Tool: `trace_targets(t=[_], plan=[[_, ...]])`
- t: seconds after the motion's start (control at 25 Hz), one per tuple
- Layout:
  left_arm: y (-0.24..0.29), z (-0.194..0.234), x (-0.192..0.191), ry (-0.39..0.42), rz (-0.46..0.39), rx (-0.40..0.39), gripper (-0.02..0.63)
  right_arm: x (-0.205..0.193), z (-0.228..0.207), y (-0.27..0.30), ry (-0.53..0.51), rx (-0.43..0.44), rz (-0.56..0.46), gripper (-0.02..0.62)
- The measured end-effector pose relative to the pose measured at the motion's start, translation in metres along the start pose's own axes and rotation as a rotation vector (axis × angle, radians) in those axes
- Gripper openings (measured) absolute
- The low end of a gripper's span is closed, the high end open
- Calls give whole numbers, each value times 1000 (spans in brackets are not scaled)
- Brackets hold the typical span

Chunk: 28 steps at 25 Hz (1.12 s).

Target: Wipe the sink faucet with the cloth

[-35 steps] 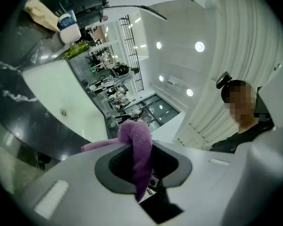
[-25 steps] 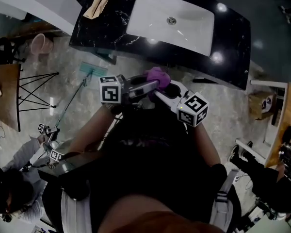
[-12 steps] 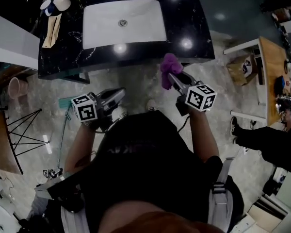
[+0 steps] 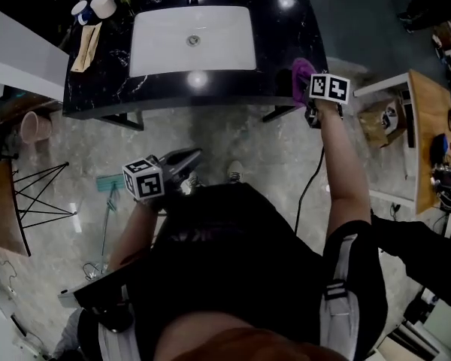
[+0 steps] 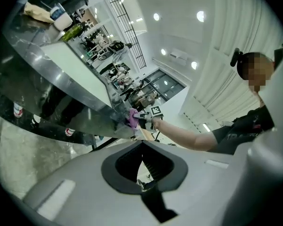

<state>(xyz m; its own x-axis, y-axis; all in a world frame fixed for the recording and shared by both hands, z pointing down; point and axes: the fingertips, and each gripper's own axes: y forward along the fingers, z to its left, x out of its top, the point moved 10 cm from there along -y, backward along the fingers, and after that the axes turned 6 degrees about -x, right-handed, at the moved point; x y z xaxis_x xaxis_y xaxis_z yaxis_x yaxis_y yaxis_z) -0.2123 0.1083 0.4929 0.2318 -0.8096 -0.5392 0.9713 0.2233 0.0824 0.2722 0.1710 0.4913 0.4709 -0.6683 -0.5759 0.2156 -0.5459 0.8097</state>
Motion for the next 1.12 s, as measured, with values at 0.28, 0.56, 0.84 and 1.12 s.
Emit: trace_targets(t=[0.28,0.56,0.84,1.12], plan=[[-2,-4,-12,-33,-57,40,1,3,2,44,-48,-65,104,115],[4,-6,-7,-21,-67,34,2,1,-2,35,-11,23,75,215],[9,-5,5,-16,-74,21,0,0,-10,-71,20,145,-292,12],[28,-24,17,117,83,-24,2,-70,91,-148,155,716,-400,11]])
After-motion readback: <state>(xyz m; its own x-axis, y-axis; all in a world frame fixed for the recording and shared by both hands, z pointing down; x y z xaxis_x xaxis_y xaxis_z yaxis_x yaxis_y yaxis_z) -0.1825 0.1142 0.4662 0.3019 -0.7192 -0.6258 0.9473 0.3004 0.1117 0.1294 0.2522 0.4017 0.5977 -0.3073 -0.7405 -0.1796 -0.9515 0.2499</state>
